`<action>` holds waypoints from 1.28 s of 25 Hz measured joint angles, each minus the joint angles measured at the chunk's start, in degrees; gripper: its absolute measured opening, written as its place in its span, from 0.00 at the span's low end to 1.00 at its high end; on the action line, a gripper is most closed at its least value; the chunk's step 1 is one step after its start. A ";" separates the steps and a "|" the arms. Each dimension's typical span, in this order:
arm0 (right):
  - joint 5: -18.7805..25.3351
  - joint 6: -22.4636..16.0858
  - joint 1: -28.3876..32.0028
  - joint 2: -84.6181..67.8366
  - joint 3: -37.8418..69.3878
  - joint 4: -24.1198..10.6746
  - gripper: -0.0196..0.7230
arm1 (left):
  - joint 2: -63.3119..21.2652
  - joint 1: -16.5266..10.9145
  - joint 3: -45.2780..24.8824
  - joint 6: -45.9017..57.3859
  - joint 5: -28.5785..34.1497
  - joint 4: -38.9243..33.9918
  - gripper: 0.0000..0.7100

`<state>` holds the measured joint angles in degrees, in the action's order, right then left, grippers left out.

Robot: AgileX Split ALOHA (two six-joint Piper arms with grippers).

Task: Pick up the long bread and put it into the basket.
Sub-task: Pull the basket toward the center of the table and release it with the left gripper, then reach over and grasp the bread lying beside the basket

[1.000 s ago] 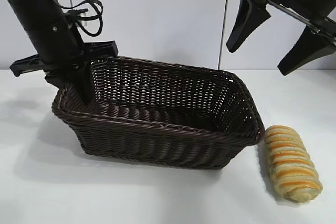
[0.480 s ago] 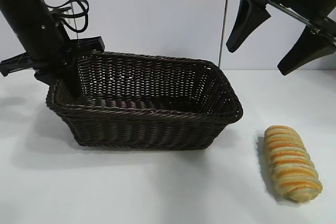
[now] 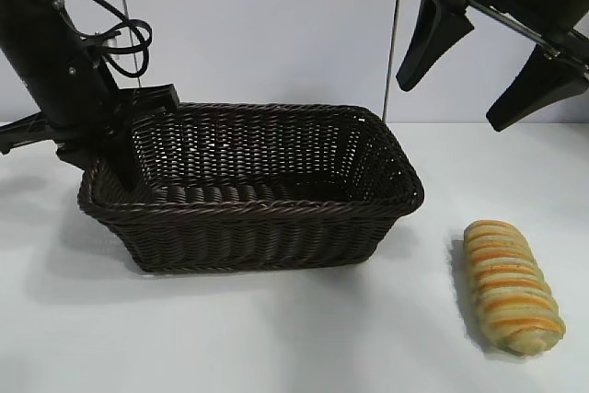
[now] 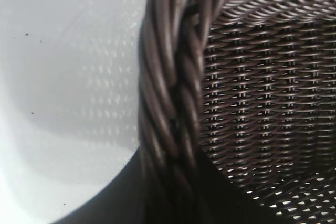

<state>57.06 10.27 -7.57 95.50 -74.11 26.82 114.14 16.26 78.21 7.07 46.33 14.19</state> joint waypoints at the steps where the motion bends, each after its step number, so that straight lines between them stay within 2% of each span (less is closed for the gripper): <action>1: 0.00 0.00 0.00 0.00 0.00 0.00 0.96 | 0.00 0.00 0.00 0.00 0.00 0.00 0.77; 3: 0.00 0.00 0.00 0.00 0.00 0.00 0.96 | 0.00 0.00 0.00 0.00 0.01 0.00 0.89; 6: 0.00 0.00 0.00 0.00 0.00 0.00 0.96 | -1.04 0.00 0.27 0.00 0.92 -0.45 0.94; 12: -0.15 -0.17 0.00 0.00 0.00 -0.04 0.96 | -3.87 0.00 6.57 0.00 8.12 -5.13 0.96; 18: -0.18 -0.17 0.00 0.00 0.00 -0.04 0.96 | -4.06 0.00 16.15 0.88 15.82 -13.55 0.96; 21: 0.00 -0.17 0.00 0.00 0.00 -0.04 0.96 | -4.06 -1.13 19.86 2.30 18.84 -18.54 0.96; 25: 0.04 -0.17 0.00 0.00 0.00 -0.04 0.96 | -5.11 -7.36 21.62 2.38 21.88 -20.78 0.96; 32: 0.04 -0.17 0.00 0.00 0.00 -0.04 0.96 | -8.09 -23.36 21.81 -3.77 24.22 -20.92 0.96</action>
<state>57.11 10.10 -7.57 95.50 -74.11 26.78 106.05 -7.10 100.02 3.30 70.55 -6.74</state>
